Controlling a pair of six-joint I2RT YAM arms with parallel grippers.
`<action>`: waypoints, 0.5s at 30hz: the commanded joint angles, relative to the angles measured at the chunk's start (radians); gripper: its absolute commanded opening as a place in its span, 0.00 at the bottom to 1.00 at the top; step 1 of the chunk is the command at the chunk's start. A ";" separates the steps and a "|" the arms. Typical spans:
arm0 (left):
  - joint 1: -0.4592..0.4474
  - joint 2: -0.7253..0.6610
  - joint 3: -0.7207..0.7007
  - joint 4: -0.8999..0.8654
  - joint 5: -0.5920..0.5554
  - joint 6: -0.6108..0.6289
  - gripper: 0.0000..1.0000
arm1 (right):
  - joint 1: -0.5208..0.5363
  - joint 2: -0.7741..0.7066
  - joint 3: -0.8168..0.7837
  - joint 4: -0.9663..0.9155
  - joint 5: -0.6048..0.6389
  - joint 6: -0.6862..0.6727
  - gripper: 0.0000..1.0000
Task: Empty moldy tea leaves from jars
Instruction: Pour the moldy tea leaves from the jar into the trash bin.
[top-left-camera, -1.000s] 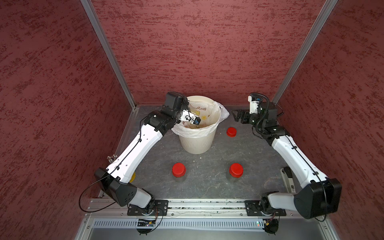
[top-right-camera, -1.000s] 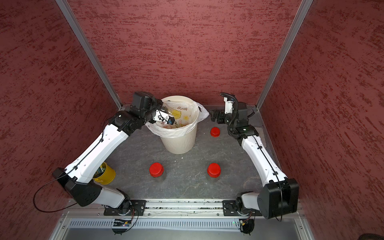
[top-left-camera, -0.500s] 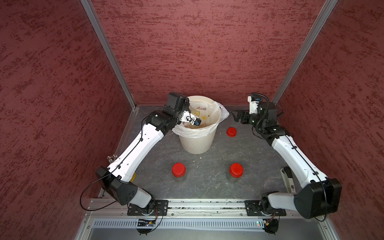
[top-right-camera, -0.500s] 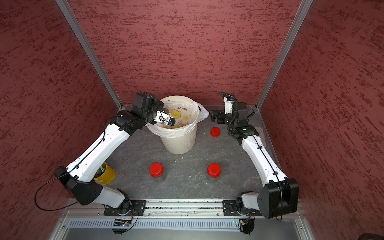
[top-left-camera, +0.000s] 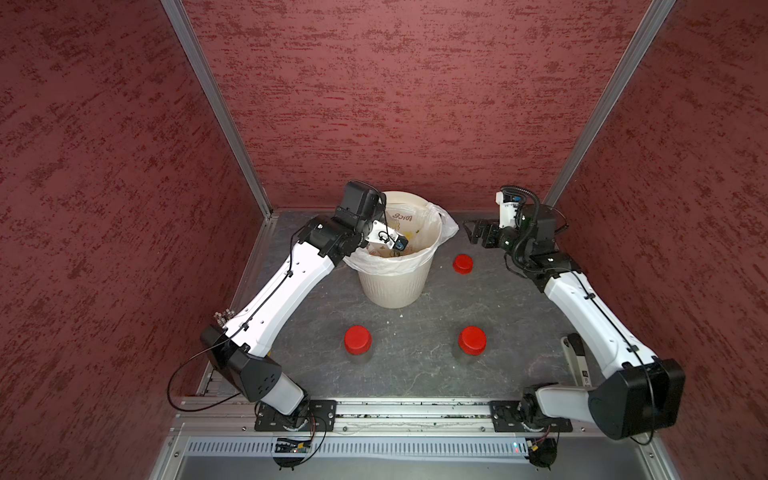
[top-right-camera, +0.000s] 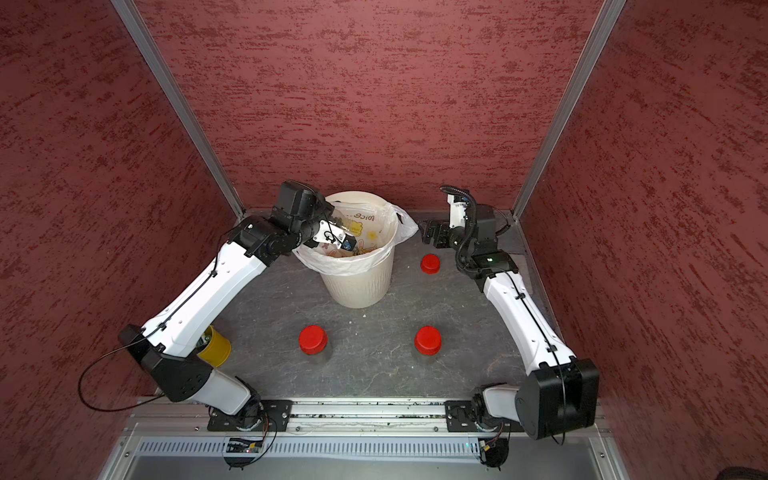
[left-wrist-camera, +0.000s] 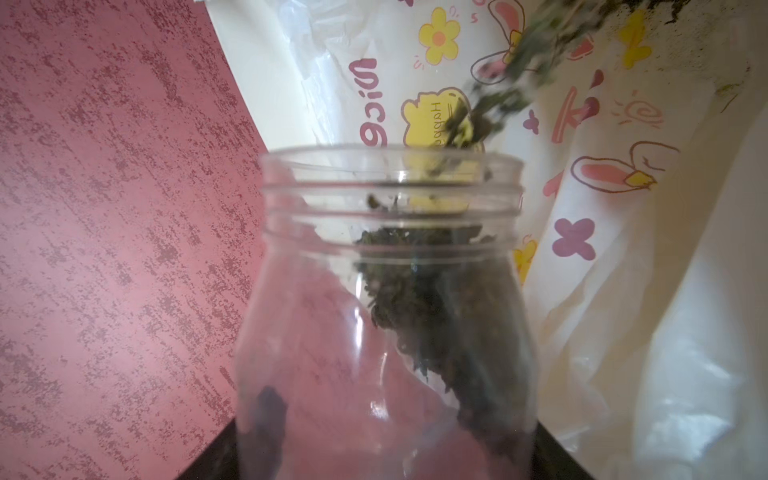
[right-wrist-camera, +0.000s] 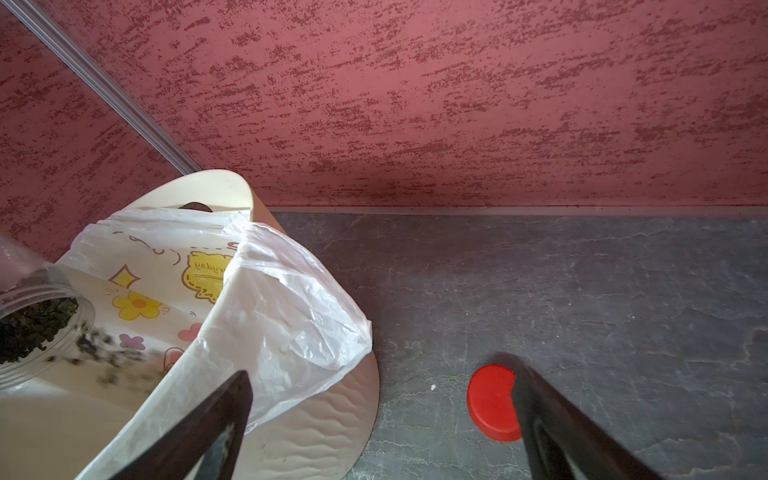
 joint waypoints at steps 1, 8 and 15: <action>-0.013 0.007 0.078 -0.002 -0.016 0.022 0.66 | -0.007 -0.019 0.029 -0.001 -0.003 -0.007 0.99; -0.002 -0.024 -0.022 0.002 -0.010 0.000 0.66 | -0.008 -0.027 0.021 0.007 -0.007 -0.003 0.99; 0.016 0.006 0.094 -0.009 -0.001 0.027 0.66 | -0.008 -0.021 0.045 0.006 -0.006 -0.007 0.99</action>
